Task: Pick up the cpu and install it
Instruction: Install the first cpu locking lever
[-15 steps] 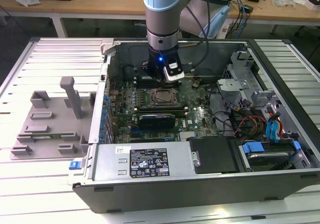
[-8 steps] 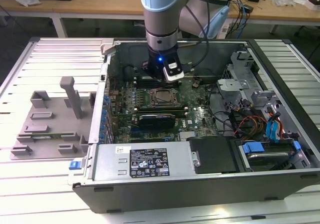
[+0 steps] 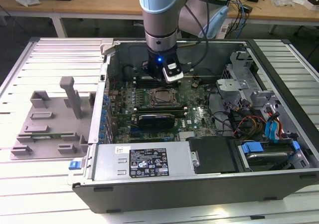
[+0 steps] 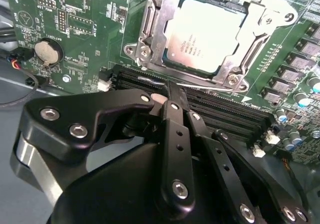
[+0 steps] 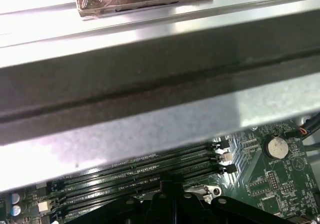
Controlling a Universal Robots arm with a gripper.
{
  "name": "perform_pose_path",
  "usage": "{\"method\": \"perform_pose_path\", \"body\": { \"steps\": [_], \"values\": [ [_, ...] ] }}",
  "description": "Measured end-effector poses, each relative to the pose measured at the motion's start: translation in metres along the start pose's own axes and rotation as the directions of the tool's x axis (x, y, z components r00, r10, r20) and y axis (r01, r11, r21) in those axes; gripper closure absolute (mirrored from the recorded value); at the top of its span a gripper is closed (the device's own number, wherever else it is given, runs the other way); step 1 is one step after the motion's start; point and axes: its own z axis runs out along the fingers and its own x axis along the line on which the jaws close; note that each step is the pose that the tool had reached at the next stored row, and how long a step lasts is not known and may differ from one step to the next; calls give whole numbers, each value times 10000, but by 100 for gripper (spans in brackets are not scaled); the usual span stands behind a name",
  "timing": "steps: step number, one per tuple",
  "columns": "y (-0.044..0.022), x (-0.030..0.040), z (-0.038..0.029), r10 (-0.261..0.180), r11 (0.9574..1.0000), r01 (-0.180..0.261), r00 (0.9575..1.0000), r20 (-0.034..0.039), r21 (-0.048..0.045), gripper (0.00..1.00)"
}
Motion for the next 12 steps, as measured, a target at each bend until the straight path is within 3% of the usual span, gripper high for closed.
{"method": "perform_pose_path", "body": {
  "steps": [2,4,8,9,12],
  "values": [
    [-17,25,16,-23,10000,25,9999,163,-83,89],
    [-26,55,23,-32,9999,35,9997,227,-126,89],
    [-40,77,58,-65,9998,74,9990,437,-191,89],
    [-44,81,72,-79,9997,89,9986,518,-206,89],
    [-51,81,82,-90,9997,104,9982,593,-233,89]
  ]
}}
